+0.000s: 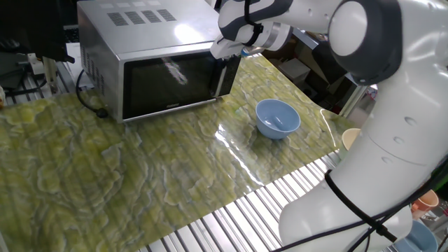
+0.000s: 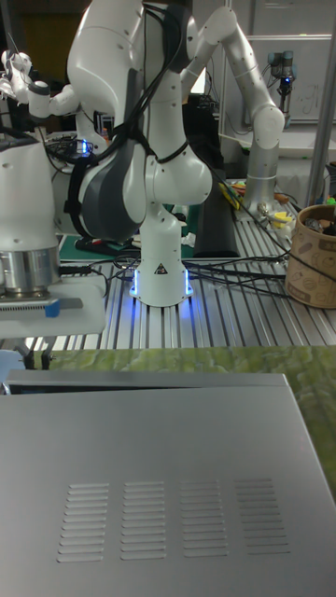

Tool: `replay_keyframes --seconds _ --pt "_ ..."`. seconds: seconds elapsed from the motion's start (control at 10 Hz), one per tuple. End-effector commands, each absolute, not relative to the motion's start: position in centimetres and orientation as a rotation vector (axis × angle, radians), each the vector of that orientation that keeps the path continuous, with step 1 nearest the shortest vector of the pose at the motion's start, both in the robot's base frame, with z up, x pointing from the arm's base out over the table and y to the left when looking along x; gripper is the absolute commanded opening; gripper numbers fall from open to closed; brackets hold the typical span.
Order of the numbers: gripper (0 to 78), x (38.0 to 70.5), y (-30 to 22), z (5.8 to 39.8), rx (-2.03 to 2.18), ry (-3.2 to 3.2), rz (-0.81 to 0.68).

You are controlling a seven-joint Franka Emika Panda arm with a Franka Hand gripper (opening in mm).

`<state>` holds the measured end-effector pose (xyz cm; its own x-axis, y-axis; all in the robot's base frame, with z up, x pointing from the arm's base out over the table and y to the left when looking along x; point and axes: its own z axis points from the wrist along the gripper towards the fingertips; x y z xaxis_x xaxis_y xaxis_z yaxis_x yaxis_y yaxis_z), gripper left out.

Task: Put the bowl into the microwave

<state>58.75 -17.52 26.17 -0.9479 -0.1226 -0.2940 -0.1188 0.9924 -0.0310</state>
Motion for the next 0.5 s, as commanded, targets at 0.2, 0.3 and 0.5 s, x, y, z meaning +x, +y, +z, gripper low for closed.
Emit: replay_keyframes --seconds 0.2,0.3,0.5 --pt "1.2 58.05 -18.39 27.05 -0.199 2.855 -0.041" --pt "1.2 58.05 -18.41 27.03 -0.202 2.856 -0.041" --pt "1.2 58.0 -18.41 26.99 -0.162 2.863 -0.036"
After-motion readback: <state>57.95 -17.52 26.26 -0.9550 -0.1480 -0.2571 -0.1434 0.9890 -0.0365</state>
